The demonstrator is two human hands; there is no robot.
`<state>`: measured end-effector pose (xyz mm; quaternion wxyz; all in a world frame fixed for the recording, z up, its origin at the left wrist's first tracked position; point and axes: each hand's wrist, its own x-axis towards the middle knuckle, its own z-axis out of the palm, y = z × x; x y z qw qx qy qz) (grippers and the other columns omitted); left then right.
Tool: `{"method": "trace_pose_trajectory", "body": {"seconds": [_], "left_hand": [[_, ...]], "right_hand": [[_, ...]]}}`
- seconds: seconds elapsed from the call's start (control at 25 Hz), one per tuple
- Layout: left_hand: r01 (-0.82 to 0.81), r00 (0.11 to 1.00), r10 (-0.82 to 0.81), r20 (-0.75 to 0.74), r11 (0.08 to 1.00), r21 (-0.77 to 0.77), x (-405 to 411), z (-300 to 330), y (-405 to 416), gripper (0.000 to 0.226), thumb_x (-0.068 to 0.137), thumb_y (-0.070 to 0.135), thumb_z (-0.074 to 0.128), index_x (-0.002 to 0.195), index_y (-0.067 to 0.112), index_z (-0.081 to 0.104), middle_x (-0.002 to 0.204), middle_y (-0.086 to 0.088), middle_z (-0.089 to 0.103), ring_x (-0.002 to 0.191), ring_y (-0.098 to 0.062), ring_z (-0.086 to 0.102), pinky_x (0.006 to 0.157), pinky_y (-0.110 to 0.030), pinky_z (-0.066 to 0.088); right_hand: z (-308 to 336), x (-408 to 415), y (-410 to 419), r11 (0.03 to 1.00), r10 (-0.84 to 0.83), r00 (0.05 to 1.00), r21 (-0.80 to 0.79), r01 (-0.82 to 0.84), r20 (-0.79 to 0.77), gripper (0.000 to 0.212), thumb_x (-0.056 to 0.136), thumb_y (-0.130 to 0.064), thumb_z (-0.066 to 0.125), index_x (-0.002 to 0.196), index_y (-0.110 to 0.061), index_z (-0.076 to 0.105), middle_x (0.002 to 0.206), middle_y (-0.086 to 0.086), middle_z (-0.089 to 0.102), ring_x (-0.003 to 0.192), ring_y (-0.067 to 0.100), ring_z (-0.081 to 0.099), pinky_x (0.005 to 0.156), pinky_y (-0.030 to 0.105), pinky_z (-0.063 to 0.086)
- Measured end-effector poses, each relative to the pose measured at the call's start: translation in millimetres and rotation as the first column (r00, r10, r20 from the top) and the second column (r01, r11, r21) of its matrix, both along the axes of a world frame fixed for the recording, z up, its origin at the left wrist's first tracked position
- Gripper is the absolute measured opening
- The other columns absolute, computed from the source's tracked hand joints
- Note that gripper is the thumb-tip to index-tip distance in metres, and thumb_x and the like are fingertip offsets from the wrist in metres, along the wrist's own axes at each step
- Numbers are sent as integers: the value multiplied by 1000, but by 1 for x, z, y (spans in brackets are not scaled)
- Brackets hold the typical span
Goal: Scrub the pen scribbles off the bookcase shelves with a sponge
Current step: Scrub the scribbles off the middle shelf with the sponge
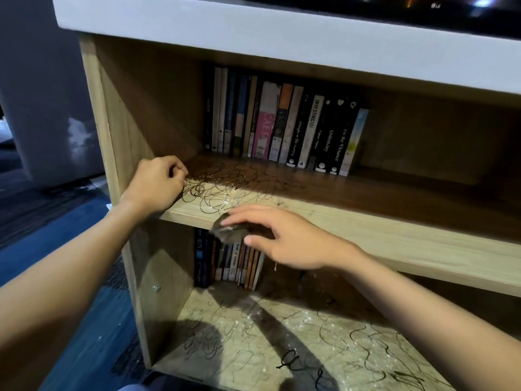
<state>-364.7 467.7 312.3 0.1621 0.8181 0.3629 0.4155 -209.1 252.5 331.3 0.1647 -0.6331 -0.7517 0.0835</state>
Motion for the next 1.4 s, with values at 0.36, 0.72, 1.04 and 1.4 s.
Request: {"method": "trace_pose_trajectory", "body": {"seconds": [0.36, 0.72, 1.04, 1.4], "left_hand": [[12, 1000, -12, 4, 1000, -13, 1, 0, 2, 22, 96, 11, 45, 92, 17, 66, 78, 2, 68, 74, -12, 61, 74, -29, 47], [9, 995, -1, -99, 997, 76, 0, -1, 6, 19, 95, 11, 46, 99, 9, 64, 82, -10, 64, 61, -19, 57, 55, -28, 43], [-43, 961, 123, -247, 951, 305, 33, 12, -2, 30, 97, 21, 46, 116, 3, 60, 110, -23, 61, 111, -41, 47, 94, -48, 40], [-39, 985, 89, -147, 948, 315, 79, 11, 34, 37, 87, 6, 59, 123, -3, 58, 117, -29, 59, 115, -45, 40, 94, -50, 39]], "right_hand": [[7, 37, -23, 995, -52, 988, 79, 63, -145, 43, 95, -10, 53, 130, -35, 54, 136, -22, 50, 114, -12, 49, 98, 18, 40], [11, 96, -58, 969, -229, 966, 64, 238, -122, 21, 92, -25, 61, 108, -36, 70, 121, -23, 62, 111, -8, 56, 102, 23, 42], [13, 138, 5, 873, -484, 865, -8, 487, -129, 28, 91, -47, 55, 90, -22, 67, 95, -1, 68, 91, 18, 64, 81, 35, 48], [13, 176, -26, 938, -336, 897, -18, 346, -286, 8, 88, -27, 66, 91, -24, 73, 97, -15, 70, 92, -9, 62, 82, 16, 42]]}}
